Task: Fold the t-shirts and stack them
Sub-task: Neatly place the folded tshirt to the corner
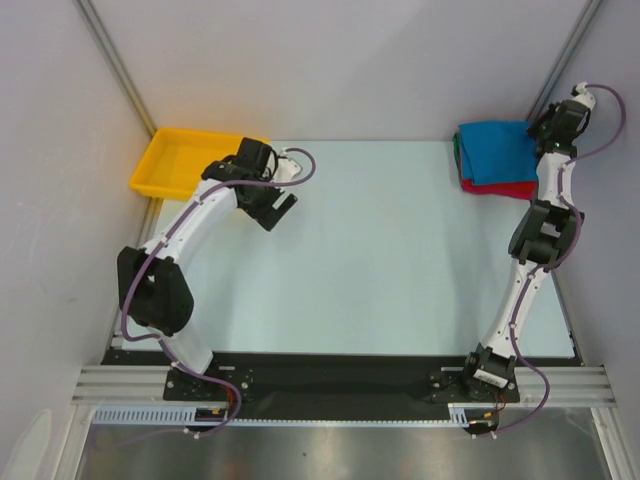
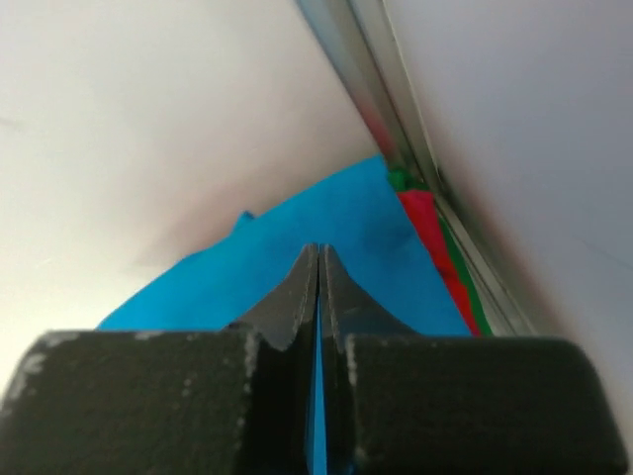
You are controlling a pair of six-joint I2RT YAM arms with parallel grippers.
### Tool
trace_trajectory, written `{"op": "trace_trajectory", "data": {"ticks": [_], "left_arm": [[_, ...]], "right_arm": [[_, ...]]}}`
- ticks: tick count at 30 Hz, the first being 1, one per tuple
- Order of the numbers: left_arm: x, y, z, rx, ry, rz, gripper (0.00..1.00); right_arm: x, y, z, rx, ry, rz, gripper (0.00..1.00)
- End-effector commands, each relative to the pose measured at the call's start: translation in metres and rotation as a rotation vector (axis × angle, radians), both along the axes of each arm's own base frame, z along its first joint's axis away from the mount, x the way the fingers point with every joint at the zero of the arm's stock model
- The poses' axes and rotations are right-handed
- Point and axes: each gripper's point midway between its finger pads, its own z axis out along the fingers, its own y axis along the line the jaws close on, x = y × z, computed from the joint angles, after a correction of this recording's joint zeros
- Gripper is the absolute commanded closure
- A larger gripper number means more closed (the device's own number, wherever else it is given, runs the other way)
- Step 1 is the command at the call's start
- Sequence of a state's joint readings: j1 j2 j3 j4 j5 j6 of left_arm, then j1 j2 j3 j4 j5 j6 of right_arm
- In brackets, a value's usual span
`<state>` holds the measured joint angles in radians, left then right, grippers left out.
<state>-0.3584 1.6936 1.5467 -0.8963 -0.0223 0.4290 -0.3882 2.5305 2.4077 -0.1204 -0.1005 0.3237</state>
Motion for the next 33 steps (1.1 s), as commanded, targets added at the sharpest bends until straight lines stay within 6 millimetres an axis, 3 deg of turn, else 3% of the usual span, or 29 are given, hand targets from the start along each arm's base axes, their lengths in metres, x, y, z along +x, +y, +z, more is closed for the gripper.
{"op": "trace_trajectory", "data": {"ticks": [1, 3, 10, 11, 17, 20, 22, 25, 31, 32, 33], "left_arm": [[0.004, 0.003, 0.019, -0.017, -0.054, -0.009, 0.09], [0.003, 0.007, 0.017, -0.008, -0.047, -0.001, 0.09], [0.008, 0.021, 0.011, 0.026, -0.037, 0.03, 0.09], [0.009, 0.023, 0.01, 0.031, -0.037, 0.033, 0.09], [0.012, 0.027, 0.004, 0.051, -0.022, 0.041, 0.09], [0.016, 0.029, 0.002, 0.061, -0.02, 0.045, 0.09], [0.019, 0.03, 0.004, 0.063, -0.026, 0.048, 0.09], [0.019, 0.034, 0.002, 0.067, -0.019, 0.055, 0.09], [0.022, 0.034, 0.006, 0.052, -0.025, 0.063, 0.09], [0.022, 0.033, 0.008, 0.043, -0.027, 0.064, 0.09], [0.021, 0.032, 0.011, 0.036, -0.032, 0.063, 0.09]], "right_arm": [[0.02, 0.0, -0.012, 0.051, -0.088, 0.02, 1.0], [0.026, -0.004, -0.006, 0.063, -0.123, 0.004, 1.0], [0.044, -0.009, -0.029, 0.112, -0.218, -0.034, 1.0], [0.047, -0.009, -0.04, 0.115, -0.213, -0.035, 1.0], [0.055, -0.009, -0.008, 0.026, -0.344, -0.055, 1.0], [0.059, -0.008, -0.008, -0.011, -0.362, -0.073, 1.0], [0.061, -0.011, -0.023, 0.0, -0.355, -0.077, 1.0], [0.059, -0.022, -0.026, -0.013, -0.353, -0.124, 1.0], [0.056, -0.018, 0.0, -0.071, -0.345, -0.087, 1.0], [0.054, -0.01, 0.025, -0.09, -0.371, -0.055, 1.0], [0.053, -0.008, 0.033, -0.1, -0.373, -0.053, 1.0]]}}
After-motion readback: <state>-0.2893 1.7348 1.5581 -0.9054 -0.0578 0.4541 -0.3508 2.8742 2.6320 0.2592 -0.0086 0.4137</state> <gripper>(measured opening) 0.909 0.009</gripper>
